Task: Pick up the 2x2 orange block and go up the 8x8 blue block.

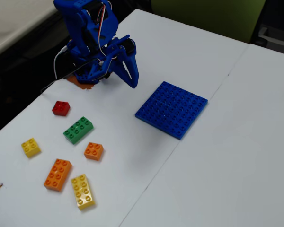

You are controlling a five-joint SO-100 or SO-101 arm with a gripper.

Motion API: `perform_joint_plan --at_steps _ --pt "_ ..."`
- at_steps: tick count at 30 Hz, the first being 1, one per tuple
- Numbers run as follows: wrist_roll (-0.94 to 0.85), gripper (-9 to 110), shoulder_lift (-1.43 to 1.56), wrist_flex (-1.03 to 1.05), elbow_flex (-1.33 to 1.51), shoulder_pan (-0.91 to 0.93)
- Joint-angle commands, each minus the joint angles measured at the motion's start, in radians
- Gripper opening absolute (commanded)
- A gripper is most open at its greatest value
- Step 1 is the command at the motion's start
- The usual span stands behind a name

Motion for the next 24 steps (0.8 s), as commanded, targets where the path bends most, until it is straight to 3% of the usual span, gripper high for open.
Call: perform_joint_plan --at_steps 1,11,20,24 --pt "-0.261 0 -0.114 0.101 -0.166 0.046" --pt "-1.181 1 -0.453 0.497 -0.611 0.270" --pt "-1.632 8 -0.689 0.554 -0.856 0.422" --pt "-1.784 10 -0.792 0.482 -0.896 0.463"
